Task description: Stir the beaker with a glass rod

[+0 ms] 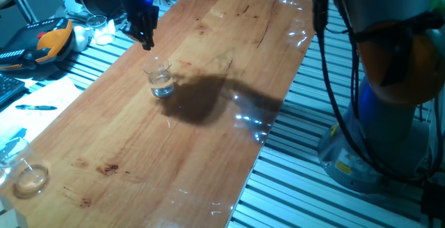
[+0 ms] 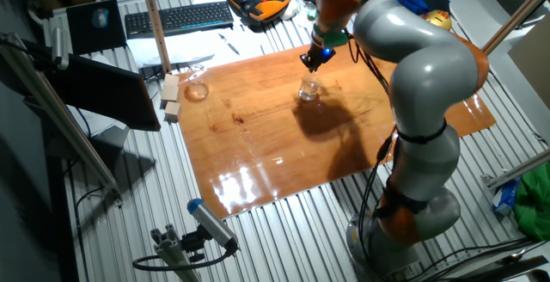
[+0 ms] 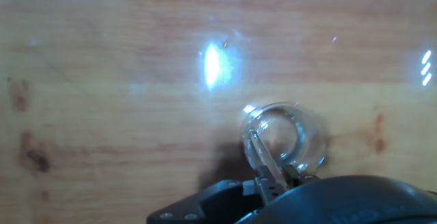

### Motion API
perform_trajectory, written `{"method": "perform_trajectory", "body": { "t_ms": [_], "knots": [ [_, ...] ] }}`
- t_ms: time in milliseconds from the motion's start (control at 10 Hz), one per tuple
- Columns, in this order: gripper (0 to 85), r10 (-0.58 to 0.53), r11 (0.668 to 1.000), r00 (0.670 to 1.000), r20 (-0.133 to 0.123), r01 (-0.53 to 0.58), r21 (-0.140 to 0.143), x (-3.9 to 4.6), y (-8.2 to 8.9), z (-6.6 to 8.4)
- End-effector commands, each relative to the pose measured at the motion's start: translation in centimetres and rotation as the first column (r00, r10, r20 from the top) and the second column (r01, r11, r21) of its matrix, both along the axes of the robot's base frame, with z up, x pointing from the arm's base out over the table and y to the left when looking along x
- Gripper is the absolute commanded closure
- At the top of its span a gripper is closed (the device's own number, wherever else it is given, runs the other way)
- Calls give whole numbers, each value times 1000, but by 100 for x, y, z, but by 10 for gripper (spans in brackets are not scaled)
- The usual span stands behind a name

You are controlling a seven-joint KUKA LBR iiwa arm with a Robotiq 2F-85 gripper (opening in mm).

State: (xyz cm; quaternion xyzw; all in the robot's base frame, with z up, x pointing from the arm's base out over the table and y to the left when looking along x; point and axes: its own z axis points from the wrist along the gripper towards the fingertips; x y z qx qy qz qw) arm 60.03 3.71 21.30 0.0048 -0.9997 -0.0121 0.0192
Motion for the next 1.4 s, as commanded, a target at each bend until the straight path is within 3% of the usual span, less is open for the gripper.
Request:
{"method": "perform_trajectory", "body": {
  "t_ms": [0,200,300,500,700,800,900,1000,1100,1200,1300],
  "knots": [
    [850,27,999,998,-51,-29,-40,-6,8,16],
    [850,95,986,992,-77,-104,-128,-16,10,56],
    [850,119,979,990,-73,-130,-157,-15,15,63],
    [850,176,969,984,9,-172,-175,-13,19,67],
    [850,240,949,968,74,-219,-226,-16,36,88],
    [850,230,956,968,105,-204,-212,-14,41,81],
    [850,146,982,982,119,-130,-135,-14,39,68],
    [850,41,998,994,104,-36,-43,-10,40,40],
    [850,-15,1000,999,46,16,-13,-12,34,17],
    [850,-66,998,997,-33,66,9,-13,32,9],
    [850,-87,995,993,-83,90,32,-19,24,2]
  ]
}}
